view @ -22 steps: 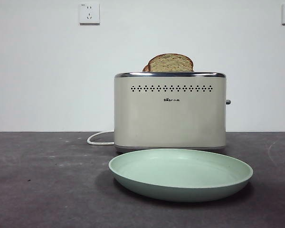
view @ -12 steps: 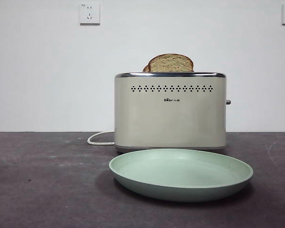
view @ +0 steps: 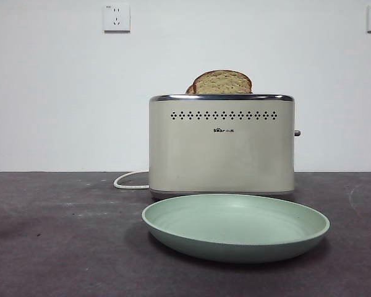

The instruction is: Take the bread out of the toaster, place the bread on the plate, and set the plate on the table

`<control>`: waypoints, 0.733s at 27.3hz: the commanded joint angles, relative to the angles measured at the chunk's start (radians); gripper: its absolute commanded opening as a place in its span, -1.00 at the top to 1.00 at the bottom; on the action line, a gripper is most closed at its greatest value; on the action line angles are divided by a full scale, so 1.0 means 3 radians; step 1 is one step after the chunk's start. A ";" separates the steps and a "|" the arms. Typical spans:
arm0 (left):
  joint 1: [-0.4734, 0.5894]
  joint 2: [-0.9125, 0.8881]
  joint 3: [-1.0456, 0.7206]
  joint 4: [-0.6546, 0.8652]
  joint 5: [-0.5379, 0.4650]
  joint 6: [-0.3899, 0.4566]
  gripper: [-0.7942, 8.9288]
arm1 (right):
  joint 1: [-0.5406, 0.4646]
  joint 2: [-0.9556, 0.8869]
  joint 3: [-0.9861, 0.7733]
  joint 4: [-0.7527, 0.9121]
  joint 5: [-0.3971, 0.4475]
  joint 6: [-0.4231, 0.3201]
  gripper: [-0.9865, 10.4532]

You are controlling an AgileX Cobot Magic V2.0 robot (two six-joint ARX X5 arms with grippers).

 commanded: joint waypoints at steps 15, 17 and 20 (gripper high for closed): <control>0.0003 0.0211 0.0524 -0.0730 0.0237 0.0359 0.83 | 0.0200 0.0476 0.0685 -0.1025 -0.0005 -0.0743 0.79; 0.0003 0.0211 0.0524 -0.0731 0.0237 0.0347 0.76 | 0.0200 0.0476 0.0685 -0.1024 -0.0006 -0.0673 0.58; 0.0003 0.0211 0.0524 -0.0721 0.0237 0.0348 0.14 | 0.0200 0.0476 0.0685 -0.1024 -0.0005 -0.0613 0.01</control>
